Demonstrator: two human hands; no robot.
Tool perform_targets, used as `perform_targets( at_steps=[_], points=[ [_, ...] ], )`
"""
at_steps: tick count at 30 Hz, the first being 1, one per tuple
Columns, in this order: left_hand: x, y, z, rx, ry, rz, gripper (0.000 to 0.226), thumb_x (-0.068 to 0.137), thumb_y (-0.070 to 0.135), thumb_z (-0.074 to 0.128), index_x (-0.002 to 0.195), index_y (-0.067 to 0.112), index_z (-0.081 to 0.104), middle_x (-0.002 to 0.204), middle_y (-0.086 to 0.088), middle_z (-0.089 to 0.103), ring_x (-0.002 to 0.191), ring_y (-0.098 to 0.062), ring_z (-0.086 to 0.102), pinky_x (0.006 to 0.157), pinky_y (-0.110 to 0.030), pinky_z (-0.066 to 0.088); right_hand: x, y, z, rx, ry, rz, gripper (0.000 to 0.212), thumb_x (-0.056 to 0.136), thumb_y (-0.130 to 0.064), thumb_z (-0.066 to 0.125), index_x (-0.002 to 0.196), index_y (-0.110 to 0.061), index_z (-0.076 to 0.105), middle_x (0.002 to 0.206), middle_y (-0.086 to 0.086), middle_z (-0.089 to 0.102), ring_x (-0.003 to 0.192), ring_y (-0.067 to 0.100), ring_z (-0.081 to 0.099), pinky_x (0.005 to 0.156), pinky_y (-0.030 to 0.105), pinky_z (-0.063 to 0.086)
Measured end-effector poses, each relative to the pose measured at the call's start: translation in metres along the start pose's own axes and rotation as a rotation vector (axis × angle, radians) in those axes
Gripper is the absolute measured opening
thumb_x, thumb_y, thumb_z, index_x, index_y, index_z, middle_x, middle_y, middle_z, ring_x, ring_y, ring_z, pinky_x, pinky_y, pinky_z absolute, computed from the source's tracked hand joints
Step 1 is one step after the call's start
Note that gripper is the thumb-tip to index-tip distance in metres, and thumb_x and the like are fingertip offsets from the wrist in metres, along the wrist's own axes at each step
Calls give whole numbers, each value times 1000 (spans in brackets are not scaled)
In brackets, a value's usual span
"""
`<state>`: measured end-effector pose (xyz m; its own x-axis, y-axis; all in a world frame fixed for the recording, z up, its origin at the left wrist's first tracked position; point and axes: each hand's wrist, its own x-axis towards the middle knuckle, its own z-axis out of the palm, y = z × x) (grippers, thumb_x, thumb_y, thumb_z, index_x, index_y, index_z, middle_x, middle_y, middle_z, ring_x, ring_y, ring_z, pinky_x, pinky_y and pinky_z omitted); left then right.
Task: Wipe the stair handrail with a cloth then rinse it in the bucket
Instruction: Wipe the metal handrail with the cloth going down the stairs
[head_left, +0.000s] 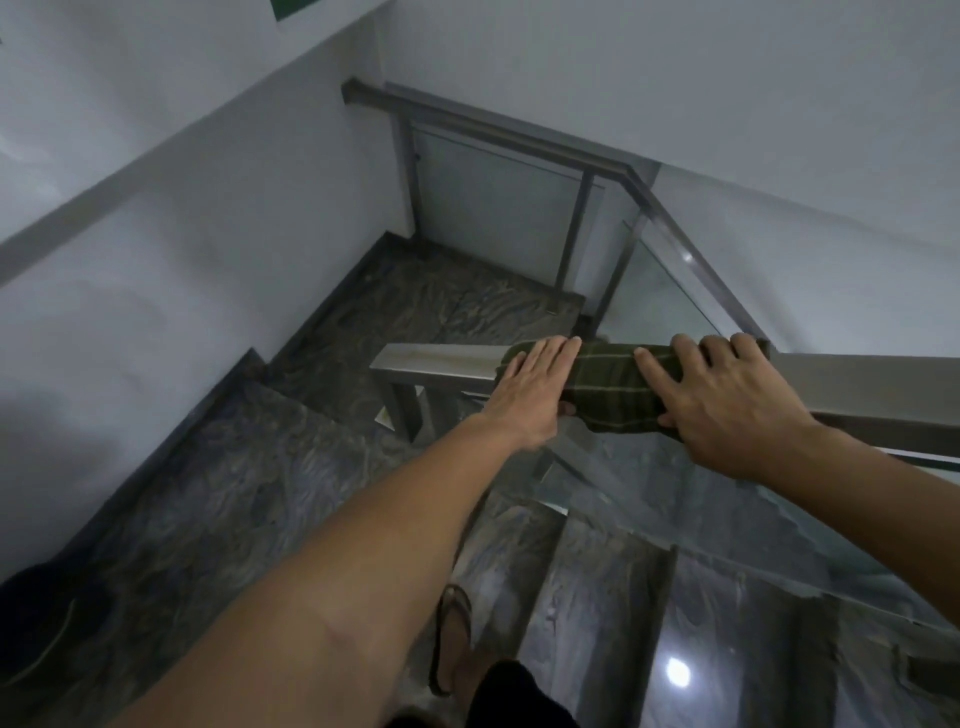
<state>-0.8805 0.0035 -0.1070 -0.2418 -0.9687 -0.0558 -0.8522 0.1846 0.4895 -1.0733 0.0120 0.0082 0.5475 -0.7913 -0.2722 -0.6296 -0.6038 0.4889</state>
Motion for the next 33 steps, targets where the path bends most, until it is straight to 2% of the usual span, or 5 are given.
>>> perform_targets(
  at_steps=[10,14,21,27,33],
  points=[
    [-5,-151,23,-4,90,24,83,88,16,58,151,17,3,159,-5,11,147,-23,7,121,-46,6,111,-100,9,27,28,4,69,87,-45,42,143,-12,20,131,27,45,110,42,51,93,51,40],
    [-6,-189,21,-26,83,35,81,89,15,55,151,15,3,160,-6,9,148,-24,4,121,-45,5,139,-127,10,36,25,34,69,88,-45,38,144,-13,14,136,26,40,113,40,48,96,50,37],
    [-9,-265,33,-52,101,105,80,90,19,54,151,15,2,161,-7,7,148,-23,3,121,-46,6,186,-185,14,64,33,106,70,81,-39,58,141,-14,34,135,25,49,118,42,49,102,58,37],
    [-9,-319,27,-7,42,253,87,88,15,56,151,19,-4,162,-2,-1,149,-21,-1,119,-36,1,205,-236,-4,28,-62,321,70,93,-42,31,148,-17,-5,157,24,1,143,43,-2,114,61,0],
    [7,-344,9,-51,93,490,77,87,32,61,149,16,18,156,-1,22,144,-17,16,122,-38,7,215,-264,-12,-2,-134,540,70,95,-39,28,147,-9,-7,152,35,-3,139,53,-5,115,59,-3]
  ],
)
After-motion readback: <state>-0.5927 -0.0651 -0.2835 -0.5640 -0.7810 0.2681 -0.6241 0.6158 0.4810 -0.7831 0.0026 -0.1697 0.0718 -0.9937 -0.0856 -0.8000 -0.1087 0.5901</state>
